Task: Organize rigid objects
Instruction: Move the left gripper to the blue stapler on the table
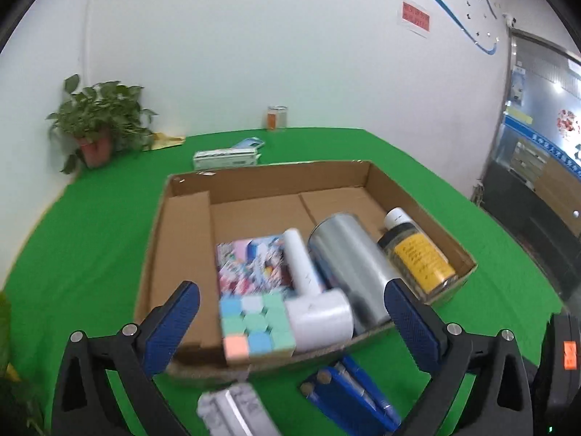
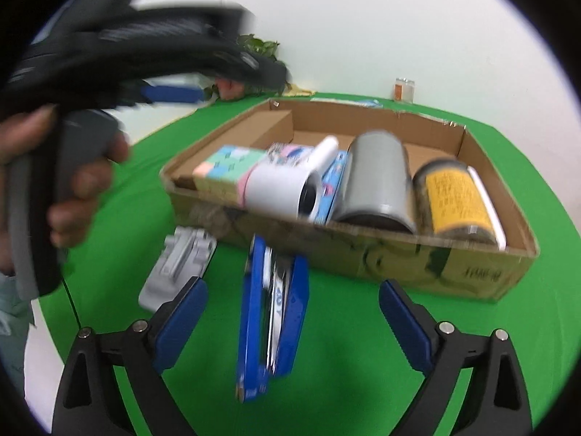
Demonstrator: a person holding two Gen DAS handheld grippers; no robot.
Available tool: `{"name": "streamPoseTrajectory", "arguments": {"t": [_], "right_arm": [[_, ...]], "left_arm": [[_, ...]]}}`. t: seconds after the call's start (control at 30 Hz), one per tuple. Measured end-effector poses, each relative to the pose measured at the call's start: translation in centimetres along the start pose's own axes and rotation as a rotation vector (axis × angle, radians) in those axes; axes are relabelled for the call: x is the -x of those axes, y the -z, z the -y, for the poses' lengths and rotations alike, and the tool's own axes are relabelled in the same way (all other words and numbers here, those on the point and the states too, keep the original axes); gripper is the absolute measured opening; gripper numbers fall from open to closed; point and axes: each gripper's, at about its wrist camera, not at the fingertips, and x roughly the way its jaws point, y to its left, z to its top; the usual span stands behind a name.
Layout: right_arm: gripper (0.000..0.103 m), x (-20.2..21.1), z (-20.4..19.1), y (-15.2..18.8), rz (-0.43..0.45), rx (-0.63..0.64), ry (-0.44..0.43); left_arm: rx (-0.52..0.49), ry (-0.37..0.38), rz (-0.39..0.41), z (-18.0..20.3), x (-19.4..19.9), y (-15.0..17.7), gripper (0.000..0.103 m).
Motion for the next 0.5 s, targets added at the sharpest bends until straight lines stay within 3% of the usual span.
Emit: {"name": "streamPoseTrajectory", "arguments": {"t": [0.13,0.33,0.43,0.5], "right_arm": [[0.096,-0.4,0.4,2.2,-0.063,-0.049,-0.06],[0.092,-1.5,0.5,3.4,-0.126,-0.099,-0.132],[0.074,-2.5,-0.3,3.0,-0.12,-0.078,-0.172],[0.047,-3.6,-0.7,2.9,-0.148,-0.067,-0.149]], "left_arm": [[0.125,-0.015,-0.034,-1.2,1.9,4.1,0.102],[0.235,-0.009,-0.086,-1.2,3.5,9.9,0.102],[0.267,0.015,-0.115,-0.9,3.7,11.6,0.102],[0.279,0.025,-0.131,-0.7,3.5,12.0,0.102]]}}
